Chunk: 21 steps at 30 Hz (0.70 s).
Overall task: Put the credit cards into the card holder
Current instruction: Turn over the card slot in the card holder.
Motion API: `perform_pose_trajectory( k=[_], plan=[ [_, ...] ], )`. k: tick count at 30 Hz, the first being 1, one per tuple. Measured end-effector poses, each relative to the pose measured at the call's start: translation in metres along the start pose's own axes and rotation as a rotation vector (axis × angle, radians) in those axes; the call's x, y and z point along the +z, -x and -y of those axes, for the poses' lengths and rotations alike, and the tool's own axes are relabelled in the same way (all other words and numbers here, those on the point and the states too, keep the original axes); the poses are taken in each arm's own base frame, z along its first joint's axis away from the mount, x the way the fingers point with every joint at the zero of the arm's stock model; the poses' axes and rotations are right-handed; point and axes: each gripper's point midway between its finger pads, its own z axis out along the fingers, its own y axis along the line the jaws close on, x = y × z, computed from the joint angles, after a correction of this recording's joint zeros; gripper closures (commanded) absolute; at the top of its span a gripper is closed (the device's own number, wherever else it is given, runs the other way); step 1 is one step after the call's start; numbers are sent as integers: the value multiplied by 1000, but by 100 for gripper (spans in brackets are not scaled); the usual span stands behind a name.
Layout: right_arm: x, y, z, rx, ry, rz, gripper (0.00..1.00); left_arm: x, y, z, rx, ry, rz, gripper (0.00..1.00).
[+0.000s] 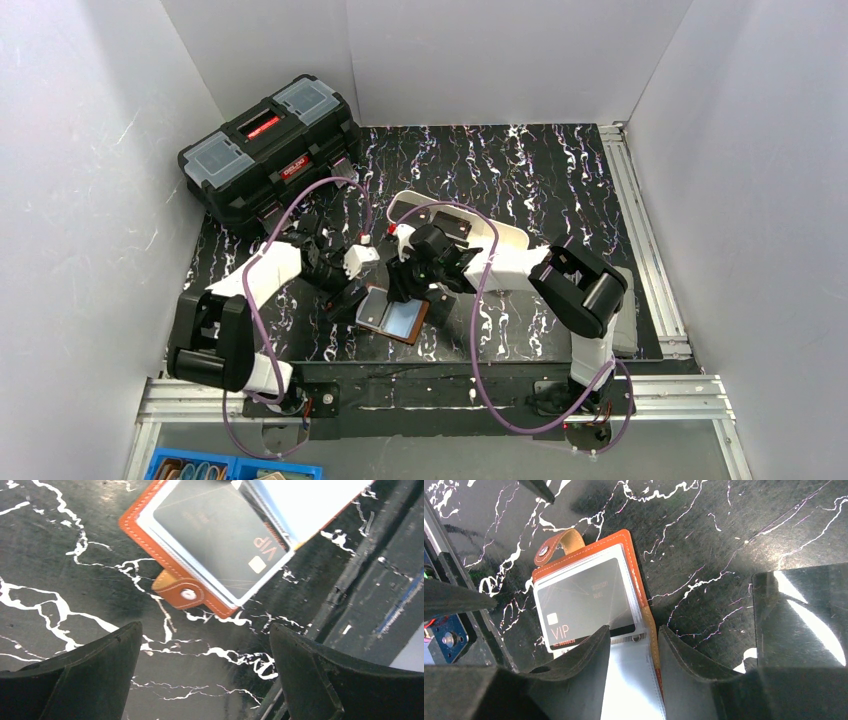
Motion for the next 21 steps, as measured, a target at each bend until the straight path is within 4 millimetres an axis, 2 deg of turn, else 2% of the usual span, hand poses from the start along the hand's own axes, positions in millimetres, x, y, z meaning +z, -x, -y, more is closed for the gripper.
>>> perform_pose_trajectory(
  k=[5,8,17,21],
  plan=[
    [0,0,0,16,2,12,54,8,-1,-11,-30,33,-29,1],
    [0,0,-1,21,3,16,55,14,1,-16,-34,47,-41,7],
    [0,0,-2,43,3,17,56,21,13,-30,-28,96,-41,38],
    [0,0,-2,44,3,17,57,22,14,-32,-42,104,-41,62]
  ],
)
